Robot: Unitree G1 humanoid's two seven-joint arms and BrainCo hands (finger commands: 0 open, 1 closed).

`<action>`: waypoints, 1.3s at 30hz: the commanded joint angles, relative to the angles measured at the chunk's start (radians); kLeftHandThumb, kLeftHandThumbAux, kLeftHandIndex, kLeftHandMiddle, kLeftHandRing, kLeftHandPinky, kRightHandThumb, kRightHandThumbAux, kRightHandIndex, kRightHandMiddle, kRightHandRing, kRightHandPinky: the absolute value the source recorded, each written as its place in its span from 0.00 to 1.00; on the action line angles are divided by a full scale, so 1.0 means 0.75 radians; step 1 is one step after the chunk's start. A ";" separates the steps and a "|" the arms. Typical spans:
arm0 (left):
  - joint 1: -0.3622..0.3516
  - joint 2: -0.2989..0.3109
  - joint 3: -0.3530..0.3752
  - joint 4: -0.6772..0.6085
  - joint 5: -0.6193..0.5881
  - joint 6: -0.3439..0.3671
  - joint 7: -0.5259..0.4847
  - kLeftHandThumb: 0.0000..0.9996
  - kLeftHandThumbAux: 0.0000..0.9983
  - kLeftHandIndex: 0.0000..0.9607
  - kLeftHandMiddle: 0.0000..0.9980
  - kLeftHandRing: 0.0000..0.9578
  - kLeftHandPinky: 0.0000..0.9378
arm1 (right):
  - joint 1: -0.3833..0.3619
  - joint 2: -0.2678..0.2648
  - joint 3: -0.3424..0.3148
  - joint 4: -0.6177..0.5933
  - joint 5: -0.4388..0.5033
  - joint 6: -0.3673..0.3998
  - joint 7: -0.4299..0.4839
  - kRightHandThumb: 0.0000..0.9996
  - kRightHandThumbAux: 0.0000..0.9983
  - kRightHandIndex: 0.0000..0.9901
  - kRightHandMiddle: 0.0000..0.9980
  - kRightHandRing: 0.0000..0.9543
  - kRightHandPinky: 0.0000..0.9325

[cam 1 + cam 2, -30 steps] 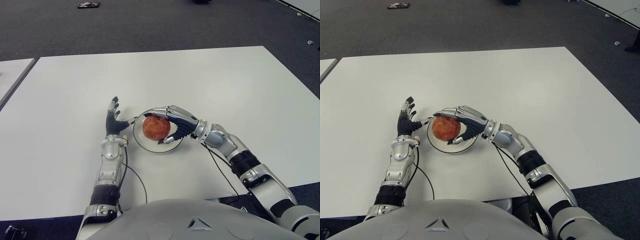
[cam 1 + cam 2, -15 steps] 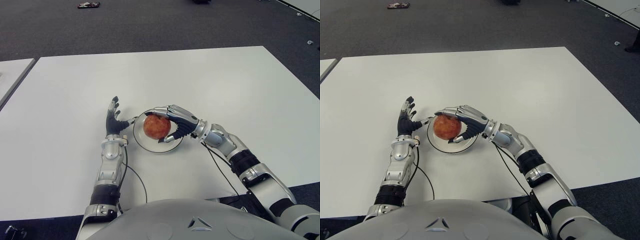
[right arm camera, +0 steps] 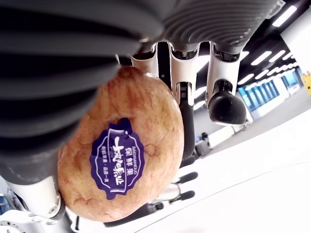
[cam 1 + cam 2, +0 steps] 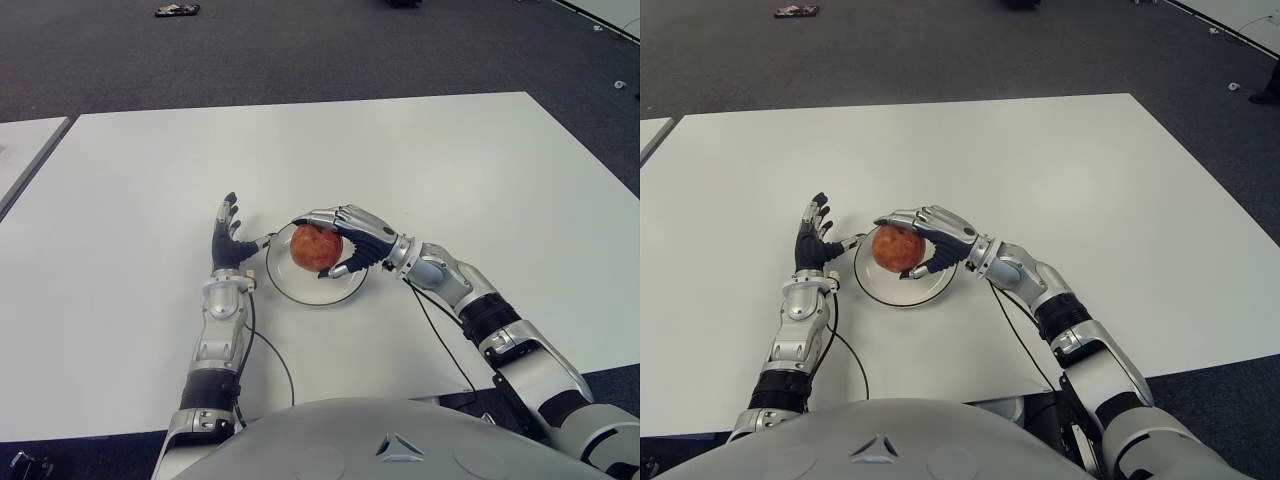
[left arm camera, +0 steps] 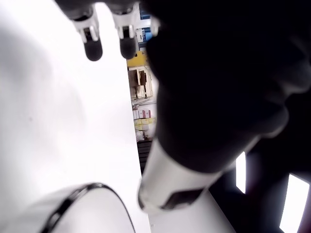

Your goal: Put the apples into the plate.

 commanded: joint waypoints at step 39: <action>0.007 -0.002 -0.001 0.001 -0.006 -0.004 -0.005 0.00 0.36 0.00 0.00 0.00 0.03 | -0.131 -0.022 0.121 0.220 -0.232 0.052 -0.285 0.85 0.68 0.40 0.54 0.87 0.88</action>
